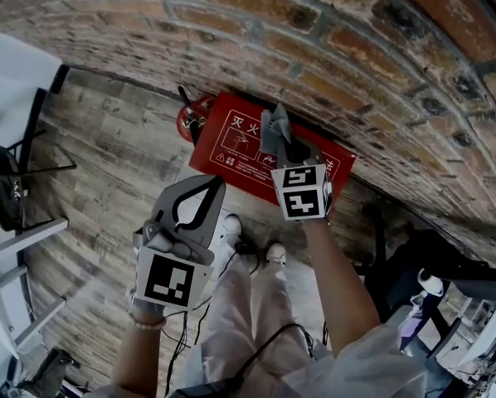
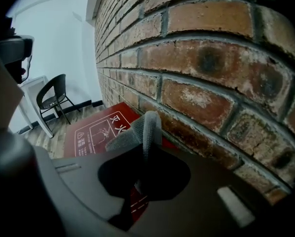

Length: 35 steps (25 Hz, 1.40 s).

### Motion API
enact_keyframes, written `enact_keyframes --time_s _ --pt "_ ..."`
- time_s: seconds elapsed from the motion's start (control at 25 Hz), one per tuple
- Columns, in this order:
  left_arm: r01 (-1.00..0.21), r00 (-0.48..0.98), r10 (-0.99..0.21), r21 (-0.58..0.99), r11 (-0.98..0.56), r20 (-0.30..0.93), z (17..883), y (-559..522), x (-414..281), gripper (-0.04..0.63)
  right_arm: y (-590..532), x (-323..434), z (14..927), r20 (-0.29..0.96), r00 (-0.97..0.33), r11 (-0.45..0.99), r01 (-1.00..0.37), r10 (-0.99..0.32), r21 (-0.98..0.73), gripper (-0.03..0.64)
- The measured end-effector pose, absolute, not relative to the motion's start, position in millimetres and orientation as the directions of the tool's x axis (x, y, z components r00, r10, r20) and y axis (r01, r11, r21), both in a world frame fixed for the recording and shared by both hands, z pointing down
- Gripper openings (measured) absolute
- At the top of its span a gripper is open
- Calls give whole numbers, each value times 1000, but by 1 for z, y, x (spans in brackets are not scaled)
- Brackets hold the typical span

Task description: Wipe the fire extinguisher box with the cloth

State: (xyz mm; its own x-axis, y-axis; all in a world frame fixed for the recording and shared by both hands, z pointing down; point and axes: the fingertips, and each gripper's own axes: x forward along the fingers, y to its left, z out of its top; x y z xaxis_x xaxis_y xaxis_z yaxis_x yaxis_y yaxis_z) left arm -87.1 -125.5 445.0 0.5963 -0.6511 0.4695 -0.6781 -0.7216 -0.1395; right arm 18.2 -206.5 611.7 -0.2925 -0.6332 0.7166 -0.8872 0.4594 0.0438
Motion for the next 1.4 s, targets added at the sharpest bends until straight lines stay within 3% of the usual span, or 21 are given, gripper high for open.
enact_keyframes --time_s 1.4 --pt "-606 657 -589 -136 -784 471 444 -107 -18 -3 -161 144 616 740 -153 328 -940 -655 96 18"
